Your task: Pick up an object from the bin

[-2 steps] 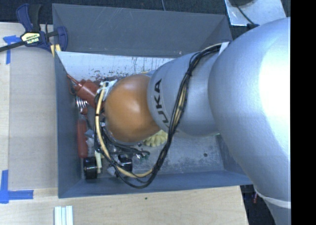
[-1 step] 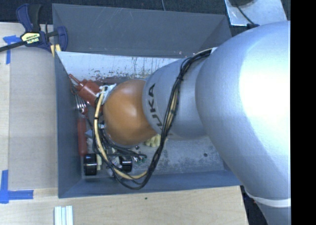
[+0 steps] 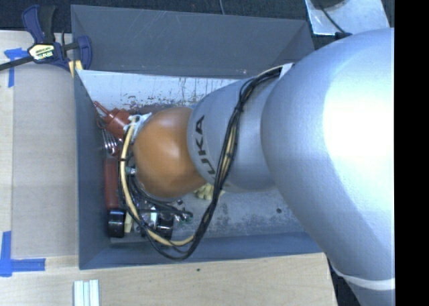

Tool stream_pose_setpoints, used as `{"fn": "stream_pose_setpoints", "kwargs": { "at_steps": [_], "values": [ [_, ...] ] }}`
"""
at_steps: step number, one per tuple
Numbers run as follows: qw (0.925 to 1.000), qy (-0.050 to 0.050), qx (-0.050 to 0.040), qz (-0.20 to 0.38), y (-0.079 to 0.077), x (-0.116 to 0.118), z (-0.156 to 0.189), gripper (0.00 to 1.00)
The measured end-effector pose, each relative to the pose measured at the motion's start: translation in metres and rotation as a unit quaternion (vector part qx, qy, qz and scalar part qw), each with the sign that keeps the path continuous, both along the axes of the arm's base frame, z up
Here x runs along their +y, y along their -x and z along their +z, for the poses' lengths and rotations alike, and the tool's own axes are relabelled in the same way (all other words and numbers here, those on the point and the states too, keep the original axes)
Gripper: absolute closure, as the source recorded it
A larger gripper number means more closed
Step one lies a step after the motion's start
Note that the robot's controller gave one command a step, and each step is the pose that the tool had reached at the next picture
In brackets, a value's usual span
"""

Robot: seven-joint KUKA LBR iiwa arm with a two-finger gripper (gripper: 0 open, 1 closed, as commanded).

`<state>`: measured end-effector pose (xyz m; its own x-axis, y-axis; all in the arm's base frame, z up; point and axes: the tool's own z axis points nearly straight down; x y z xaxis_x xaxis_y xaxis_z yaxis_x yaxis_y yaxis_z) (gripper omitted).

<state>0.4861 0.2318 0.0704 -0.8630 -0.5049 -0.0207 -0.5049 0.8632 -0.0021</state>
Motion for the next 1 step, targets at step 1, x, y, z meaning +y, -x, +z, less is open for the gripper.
{"fn": "stream_pose_setpoints", "kwargs": {
  "at_steps": [1],
  "values": [
    [1.0000, 0.000, 0.0002, 0.000, 0.0001, 0.0000, 0.0000, 1.00]
  ]
}}
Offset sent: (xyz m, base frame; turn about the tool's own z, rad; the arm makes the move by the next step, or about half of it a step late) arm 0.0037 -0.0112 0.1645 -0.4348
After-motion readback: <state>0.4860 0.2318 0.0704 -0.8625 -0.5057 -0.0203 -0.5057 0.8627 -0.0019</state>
